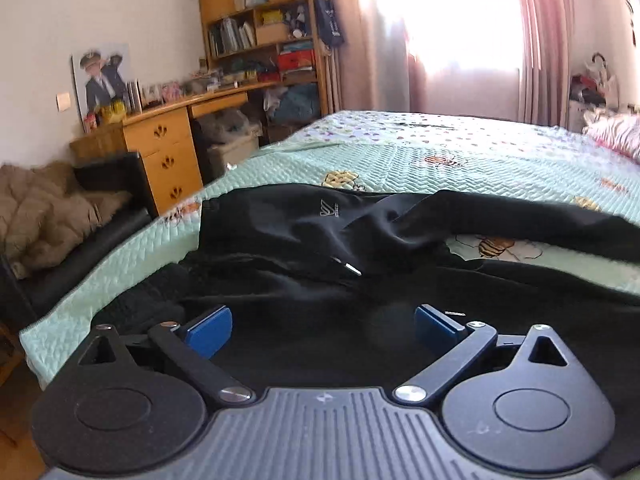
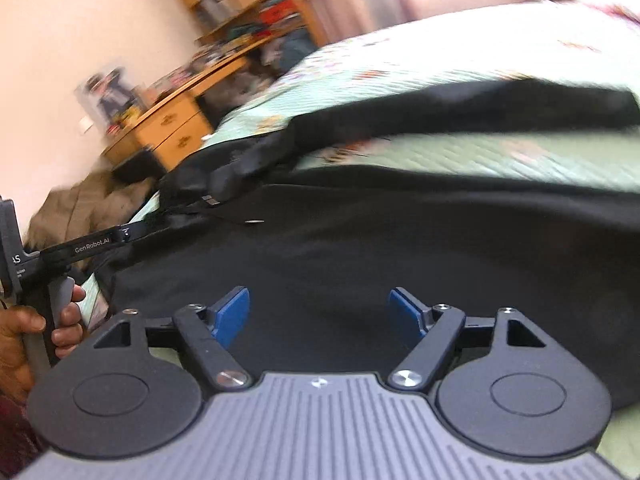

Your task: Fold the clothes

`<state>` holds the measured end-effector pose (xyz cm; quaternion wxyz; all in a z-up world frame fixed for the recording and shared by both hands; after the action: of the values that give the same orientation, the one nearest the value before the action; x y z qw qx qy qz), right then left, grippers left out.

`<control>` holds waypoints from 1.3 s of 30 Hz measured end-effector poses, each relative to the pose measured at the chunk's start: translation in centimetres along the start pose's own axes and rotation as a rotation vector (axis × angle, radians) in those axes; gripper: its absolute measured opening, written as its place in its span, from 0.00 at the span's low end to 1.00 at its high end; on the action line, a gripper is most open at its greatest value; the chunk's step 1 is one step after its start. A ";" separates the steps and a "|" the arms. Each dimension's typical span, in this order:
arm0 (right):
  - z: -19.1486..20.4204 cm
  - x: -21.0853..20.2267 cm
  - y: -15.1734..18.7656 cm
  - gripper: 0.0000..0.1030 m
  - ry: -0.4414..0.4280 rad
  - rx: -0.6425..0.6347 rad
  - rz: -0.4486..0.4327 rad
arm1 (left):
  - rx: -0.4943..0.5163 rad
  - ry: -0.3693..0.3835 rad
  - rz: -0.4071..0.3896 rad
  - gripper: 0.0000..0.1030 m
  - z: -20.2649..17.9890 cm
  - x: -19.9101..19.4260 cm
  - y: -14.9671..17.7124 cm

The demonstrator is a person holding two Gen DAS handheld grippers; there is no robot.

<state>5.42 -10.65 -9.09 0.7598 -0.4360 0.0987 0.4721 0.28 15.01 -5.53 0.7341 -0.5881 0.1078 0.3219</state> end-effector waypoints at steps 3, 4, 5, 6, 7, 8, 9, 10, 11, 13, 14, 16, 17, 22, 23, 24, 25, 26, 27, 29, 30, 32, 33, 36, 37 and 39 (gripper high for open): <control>3.1 2.3 -0.4 0.77 -0.041 -0.048 0.037 | -0.051 0.020 0.045 0.64 1.6 0.2 0.0; 4.2 3.0 -0.4 0.77 -0.056 -0.060 0.047 | -0.045 0.001 0.061 0.60 1.9 0.6 0.0; 5.2 3.7 -0.5 0.77 -0.070 -0.071 0.057 | -0.046 -0.021 0.065 0.58 2.4 0.8 0.2; 5.9 4.2 -0.4 0.77 -0.080 -0.081 0.061 | -0.047 -0.043 0.070 0.47 2.9 0.9 0.4; 6.5 4.8 -0.2 0.77 -0.084 -0.099 0.072 | -0.047 -0.065 0.075 0.38 3.5 1.1 0.6; 7.2 5.3 0.1 0.77 -0.087 -0.118 0.082 | -0.044 -0.090 0.082 0.38 4.0 1.3 0.8; 7.8 5.9 0.3 0.77 -0.088 -0.139 0.094 | -0.041 -0.114 0.090 0.38 4.6 1.4 1.0; 8.4 6.8 0.6 0.77 -0.074 -0.171 0.117 | -0.035 -0.129 0.103 0.37 4.8 1.4 1.2; 9.0 7.6 1.0 0.75 -0.053 -0.209 0.140 | -0.028 -0.141 0.111 0.37 5.1 1.3 1.4; 10.4 8.7 1.2 0.57 -0.022 -0.291 0.147 | 0.000 -0.163 0.116 0.37 5.3 1.4 1.7; 11.0 9.0 0.9 0.48 -0.018 -0.311 0.130 | 0.017 -0.174 0.121 0.38 5.3 1.4 1.8; 11.6 9.5 -0.6 0.45 -0.007 -0.297 0.079 | 0.023 -0.158 0.131 0.44 5.0 1.6 2.0; 11.6 9.8 -1.5 0.35 -0.001 -0.280 0.053 | 0.016 -0.138 0.123 0.44 5.0 1.7 1.9; 8.7 10.6 -5.8 0.20 0.090 -0.140 -0.083 | 0.003 -0.278 0.054 0.52 8.6 0.9 1.9; 7.7 11.0 -6.4 0.22 0.108 -0.119 -0.112 | -0.011 -0.317 0.052 0.52 9.7 0.7 2.1; 6.7 11.6 -6.9 0.33 0.127 -0.102 -0.140 | -0.027 -0.352 0.050 0.53 10.8 0.4 2.3; 5.7 12.6 -7.1 0.46 0.148 -0.106 -0.159 | -0.065 -0.364 0.047 0.57 11.8 0.0 2.6; 4.7 13.9 -7.1 0.79 0.174 -0.108 -0.171 | -0.118 -0.371 0.040 0.59 13.0 -0.4 2.8; 3.8 15.4 -7.1 0.98 0.202 -0.110 -0.181 | -0.153 -0.379 0.033 0.61 14.0 -0.9 3.0; 1.4 18.8 -5.6 1.00 0.295 -0.164 -0.162 | -0.157 -0.391 0.020 0.64 15.2 -1.8 3.2; 0.5 20.1 -4.8 1.00 0.342 -0.208 -0.155 | -0.144 -0.394 0.015 0.69 15.6 -2.1 3.4; 1.8 19.5 -4.4 1.00 0.376 -0.293 -0.200 | -0.135 -0.398 0.005 0.79 16.3 -2.6 3.8; 1.9 19.6 -4.2 1.00 0.387 -0.310 -0.203 | -0.139 -0.397 0.003 0.80 16.7 -2.9 4.1; 1.7 19.5 -4.2 1.00 0.383 -0.301 -0.191 | -0.157 -0.385 0.006 0.80 17.6 -3.1 5.4; 1.4 19.4 -4.2 1.00 0.368 -0.282 -0.188 | -0.163 -0.383 0.005 0.80 17.9 -3.3 5.9; 1.2 19.3 -4.3 1.00 0.352 -0.257 -0.182 | -0.176 -0.407 -0.003 0.80 18.8 -3.9 6.7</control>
<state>18.82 1.70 -16.73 0.7085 -0.6118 0.1293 0.3271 -10.86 31.85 -3.41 0.6871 -0.5730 -0.0721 0.4409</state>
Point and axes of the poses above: each gripper's, at about its wrist camera, not at the fingertips, and x roughly the way its jaws point, z to its left, y to its underside, the point moved 8 cm from there along x, roughly the way its jaws point, and after that the axes turned 15 degrees about x, right-handed, at the moved point
